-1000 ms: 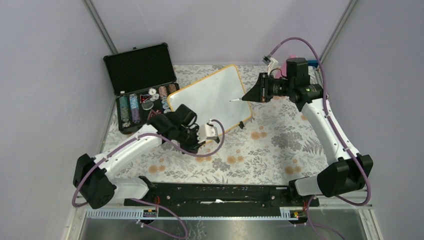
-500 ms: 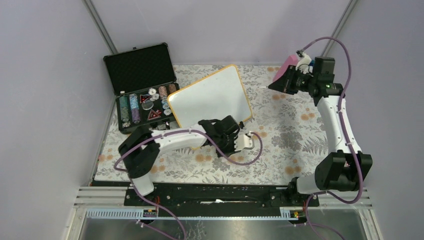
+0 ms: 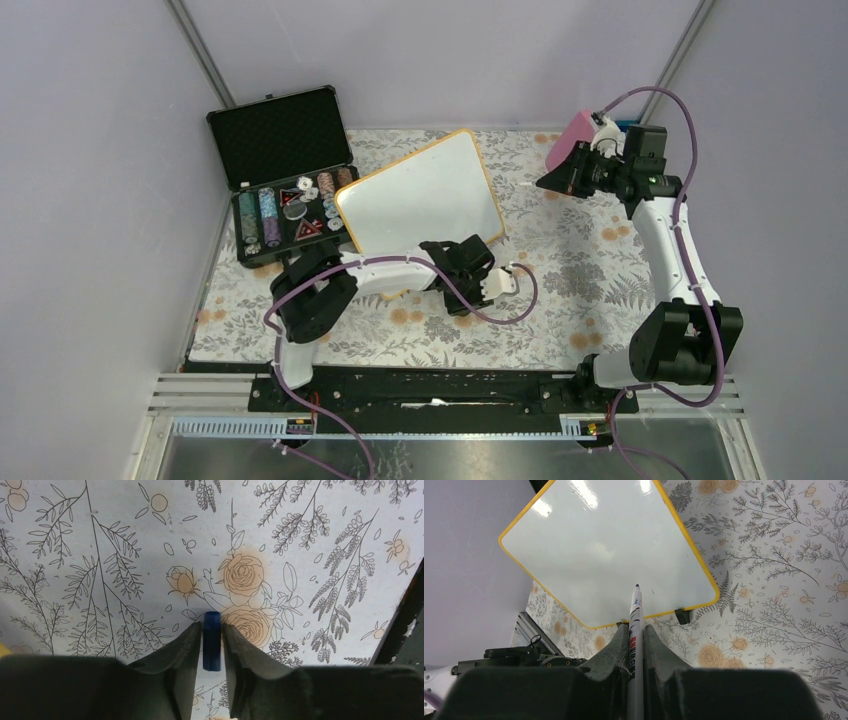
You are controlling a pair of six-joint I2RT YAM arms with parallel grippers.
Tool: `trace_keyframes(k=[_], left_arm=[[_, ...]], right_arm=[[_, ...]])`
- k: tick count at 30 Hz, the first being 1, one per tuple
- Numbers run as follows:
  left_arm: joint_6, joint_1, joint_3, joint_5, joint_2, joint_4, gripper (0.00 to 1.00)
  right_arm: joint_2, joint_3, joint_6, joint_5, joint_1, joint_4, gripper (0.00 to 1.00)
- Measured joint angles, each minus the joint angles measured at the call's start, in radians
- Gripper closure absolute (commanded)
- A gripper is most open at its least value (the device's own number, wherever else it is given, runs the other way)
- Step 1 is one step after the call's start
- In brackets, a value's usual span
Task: Write a sentence on the whiteboard
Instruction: Place the pen cap at the center of the board.
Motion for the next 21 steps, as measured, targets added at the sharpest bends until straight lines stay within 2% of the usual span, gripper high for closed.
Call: trace_keyframes(k=[13, 17, 21], left_arm=[[0.002, -0.001, 0.023, -0.009, 0.012, -0.014, 0.45], [-0.001, 0.0, 0.056, 0.0, 0.01, -0.061, 0.27], [-0.01, 0.0, 0.1, 0.027, -0.034, -0.116, 0.17]], right_arm=[[-0.001, -0.017, -0.021, -0.038, 0.0, 0.014, 1.0], [-0.001, -0.019, -0.026, -0.053, 0.0, 0.018, 1.0], [-0.001, -0.019, -0.026, -0.076, 0.0, 0.035, 1.0]])
